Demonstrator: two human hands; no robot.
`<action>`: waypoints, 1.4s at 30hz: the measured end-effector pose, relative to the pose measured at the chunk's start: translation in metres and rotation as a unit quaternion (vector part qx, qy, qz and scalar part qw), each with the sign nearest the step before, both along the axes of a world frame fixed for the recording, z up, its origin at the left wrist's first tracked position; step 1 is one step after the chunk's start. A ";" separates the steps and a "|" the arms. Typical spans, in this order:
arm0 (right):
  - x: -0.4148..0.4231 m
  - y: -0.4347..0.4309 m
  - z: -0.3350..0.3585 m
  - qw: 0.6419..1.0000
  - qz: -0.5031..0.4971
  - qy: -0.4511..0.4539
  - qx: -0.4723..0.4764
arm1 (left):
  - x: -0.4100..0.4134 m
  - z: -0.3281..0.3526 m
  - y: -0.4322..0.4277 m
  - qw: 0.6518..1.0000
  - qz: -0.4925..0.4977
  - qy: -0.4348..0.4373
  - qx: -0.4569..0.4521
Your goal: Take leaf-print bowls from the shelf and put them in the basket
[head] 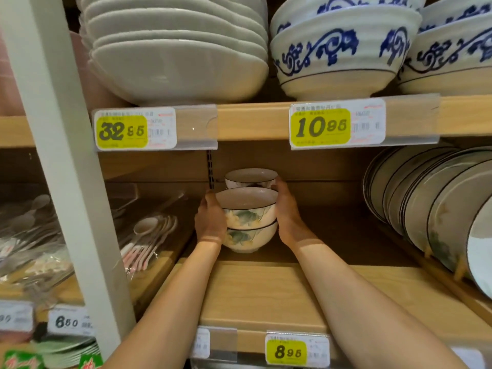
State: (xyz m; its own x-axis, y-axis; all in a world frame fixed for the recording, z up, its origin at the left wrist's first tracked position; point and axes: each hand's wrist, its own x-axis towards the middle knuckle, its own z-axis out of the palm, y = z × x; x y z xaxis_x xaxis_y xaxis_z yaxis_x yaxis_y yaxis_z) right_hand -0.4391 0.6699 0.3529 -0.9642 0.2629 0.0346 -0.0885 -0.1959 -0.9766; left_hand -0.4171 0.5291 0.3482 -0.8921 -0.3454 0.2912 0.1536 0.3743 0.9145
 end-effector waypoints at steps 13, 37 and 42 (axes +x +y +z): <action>-0.001 -0.004 -0.014 1.000 0.001 -0.009 0.006 | -0.005 -0.013 -0.002 0.999 0.002 0.005 0.049; 0.014 -0.006 -0.011 1.000 0.016 0.014 -0.004 | 0.002 -0.013 0.000 0.994 -0.021 0.013 0.103; 0.029 0.001 0.003 1.000 0.014 0.003 0.009 | 0.006 -0.006 -0.007 0.992 0.002 -0.008 0.128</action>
State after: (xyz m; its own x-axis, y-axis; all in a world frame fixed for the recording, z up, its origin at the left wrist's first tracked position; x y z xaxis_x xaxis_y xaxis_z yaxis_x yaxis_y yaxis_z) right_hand -0.4105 0.6704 0.3559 -0.9710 0.2350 0.0440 -0.0882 -0.1810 -0.9795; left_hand -0.4107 0.5219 0.3427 -0.8941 -0.4100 0.1799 0.1376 0.1308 0.9818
